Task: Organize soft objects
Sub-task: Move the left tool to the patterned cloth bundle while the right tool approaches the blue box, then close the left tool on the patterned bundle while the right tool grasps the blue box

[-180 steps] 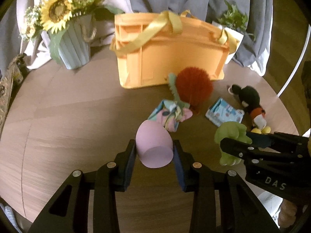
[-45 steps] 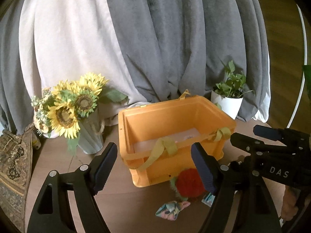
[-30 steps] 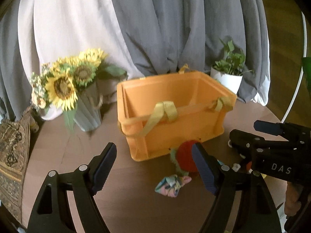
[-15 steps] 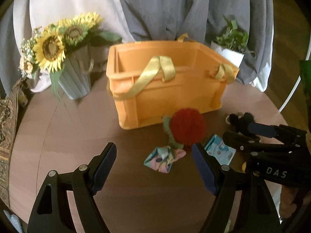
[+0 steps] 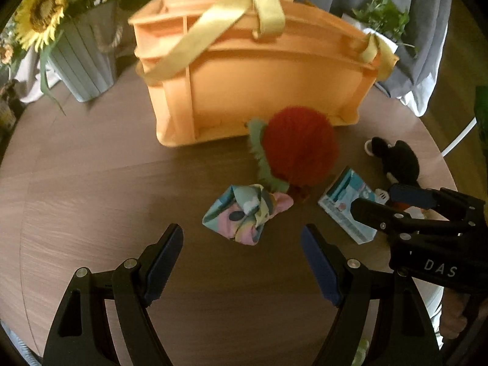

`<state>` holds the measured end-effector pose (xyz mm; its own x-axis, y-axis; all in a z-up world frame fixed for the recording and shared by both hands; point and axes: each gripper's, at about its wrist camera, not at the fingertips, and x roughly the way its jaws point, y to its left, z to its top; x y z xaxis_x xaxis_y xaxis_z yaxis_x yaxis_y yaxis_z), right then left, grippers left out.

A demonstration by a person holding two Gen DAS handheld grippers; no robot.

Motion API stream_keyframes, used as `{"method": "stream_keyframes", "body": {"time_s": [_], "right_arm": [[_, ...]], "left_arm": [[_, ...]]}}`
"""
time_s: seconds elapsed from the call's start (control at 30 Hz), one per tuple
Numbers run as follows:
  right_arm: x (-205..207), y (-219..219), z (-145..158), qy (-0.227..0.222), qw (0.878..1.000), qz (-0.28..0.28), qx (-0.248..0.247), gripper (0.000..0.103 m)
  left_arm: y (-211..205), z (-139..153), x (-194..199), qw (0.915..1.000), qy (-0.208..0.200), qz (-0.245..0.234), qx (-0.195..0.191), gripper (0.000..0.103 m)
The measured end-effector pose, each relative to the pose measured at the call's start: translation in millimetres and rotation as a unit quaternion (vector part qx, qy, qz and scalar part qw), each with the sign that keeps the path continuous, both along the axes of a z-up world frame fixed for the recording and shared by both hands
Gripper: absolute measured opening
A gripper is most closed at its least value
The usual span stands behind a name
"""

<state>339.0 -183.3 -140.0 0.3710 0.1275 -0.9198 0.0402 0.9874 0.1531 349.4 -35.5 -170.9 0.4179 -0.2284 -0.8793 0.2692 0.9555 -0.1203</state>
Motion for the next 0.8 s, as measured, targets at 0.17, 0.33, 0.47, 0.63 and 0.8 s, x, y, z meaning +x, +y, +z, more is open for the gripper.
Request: {"method": "stream_keyframes", "body": {"time_s": [0.17, 0.33, 0.47, 0.63, 0.8], "right_arm": [[8.7, -0.2, -12.7, 0.016, 1.0, 0.005, 0.001, 0.07], [22.4, 2.7, -23.8, 0.029, 0.999, 0.011, -0.006, 0.07], [28.7, 3.1, -29.6, 0.036, 0.999, 0.011, -0.009, 0.07], [35.2, 4.8, -33.2, 0.038, 0.999, 0.012, -0.013, 0.07], [39.7, 14.1, -36.8, 0.043, 0.999, 0.025, -0.011, 0.07]], "left_arm": [[-3.8, -9.9, 9.3, 0.9999, 0.01, -0.002, 0.003, 0.079], [-4.9, -18.5, 18.1, 0.9998, 0.016, -0.001, 0.007, 0.079], [-7.2, -26.7, 24.2, 0.9999, 0.015, -0.003, 0.007, 0.079], [-8.2, -32.6, 27.3, 0.9998, 0.016, -0.006, 0.003, 0.071], [-8.5, -38.1, 30.3, 0.9998, 0.018, -0.011, -0.001, 0.059]]}}
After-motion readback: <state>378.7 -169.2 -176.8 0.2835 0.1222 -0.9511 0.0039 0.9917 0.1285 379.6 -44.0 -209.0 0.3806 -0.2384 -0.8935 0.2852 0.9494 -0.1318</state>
